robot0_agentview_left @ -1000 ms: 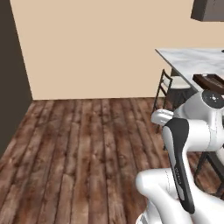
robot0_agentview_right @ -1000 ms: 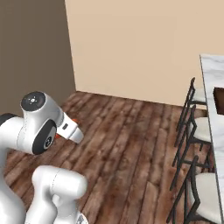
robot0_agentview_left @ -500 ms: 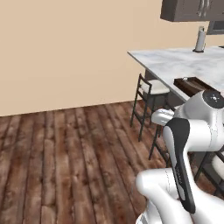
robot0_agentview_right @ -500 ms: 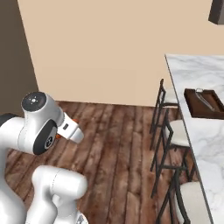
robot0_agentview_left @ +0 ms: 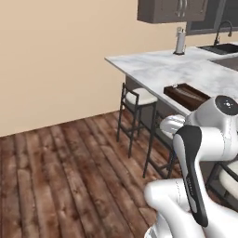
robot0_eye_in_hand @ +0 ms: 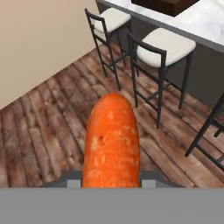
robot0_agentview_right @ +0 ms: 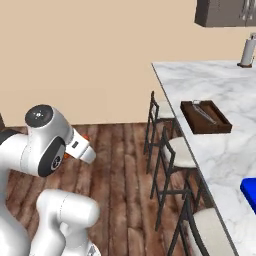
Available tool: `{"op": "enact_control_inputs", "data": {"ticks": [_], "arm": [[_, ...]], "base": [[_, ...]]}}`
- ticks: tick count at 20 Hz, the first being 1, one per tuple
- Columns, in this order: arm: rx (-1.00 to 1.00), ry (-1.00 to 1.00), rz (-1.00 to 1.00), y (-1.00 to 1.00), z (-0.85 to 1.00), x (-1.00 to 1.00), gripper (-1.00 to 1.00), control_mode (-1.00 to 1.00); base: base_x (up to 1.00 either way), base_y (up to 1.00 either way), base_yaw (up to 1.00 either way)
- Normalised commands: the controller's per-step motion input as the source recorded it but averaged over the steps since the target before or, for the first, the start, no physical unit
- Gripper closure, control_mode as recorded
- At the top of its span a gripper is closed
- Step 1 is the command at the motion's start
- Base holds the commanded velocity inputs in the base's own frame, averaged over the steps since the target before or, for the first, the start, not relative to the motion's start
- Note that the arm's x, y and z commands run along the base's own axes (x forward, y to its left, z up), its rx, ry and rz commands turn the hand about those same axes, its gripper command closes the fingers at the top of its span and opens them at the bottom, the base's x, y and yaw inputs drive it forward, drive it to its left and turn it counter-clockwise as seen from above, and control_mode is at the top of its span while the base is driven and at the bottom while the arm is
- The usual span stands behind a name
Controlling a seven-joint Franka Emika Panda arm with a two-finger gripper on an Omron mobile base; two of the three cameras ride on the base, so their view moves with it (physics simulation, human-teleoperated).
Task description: Gather the carrot and cucumber from the fridge and place them on a tray on the dining counter. Then gather the chicken drumsticks from the fridge and place them on the other tray.
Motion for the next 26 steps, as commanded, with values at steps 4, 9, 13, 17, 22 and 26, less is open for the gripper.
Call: {"op": "enact_control_inputs", "data": {"ticks": [4, 9, 13, 17, 22, 26], "arm": [[0.0, 0.0, 0.0, 0.0, 0.0, 0.0, 1.0, 1.0], [0.0, 0.0, 0.0, 0.0, 0.0, 0.0, 1.0, 1.0], [0.0, 0.0, 0.0, 0.0, 0.0, 0.0, 1.0, 1.0], [0.0, 0.0, 0.0, 0.0, 0.0, 0.0, 1.0, 1.0], [0.0, 0.0, 0.0, 0.0, 0.0, 0.0, 1.0, 1.0], [0.0, 0.0, 0.0, 0.0, 0.0, 0.0, 1.0, 1.0]], "base": [[0.54, 0.33, -0.41], [0.64, 0.45, -0.39], [0.52, 0.38, -0.39], [0.37, 0.41, -0.39], [0.38, 0.45, -0.36], [0.39, 0.46, -0.33]]}}
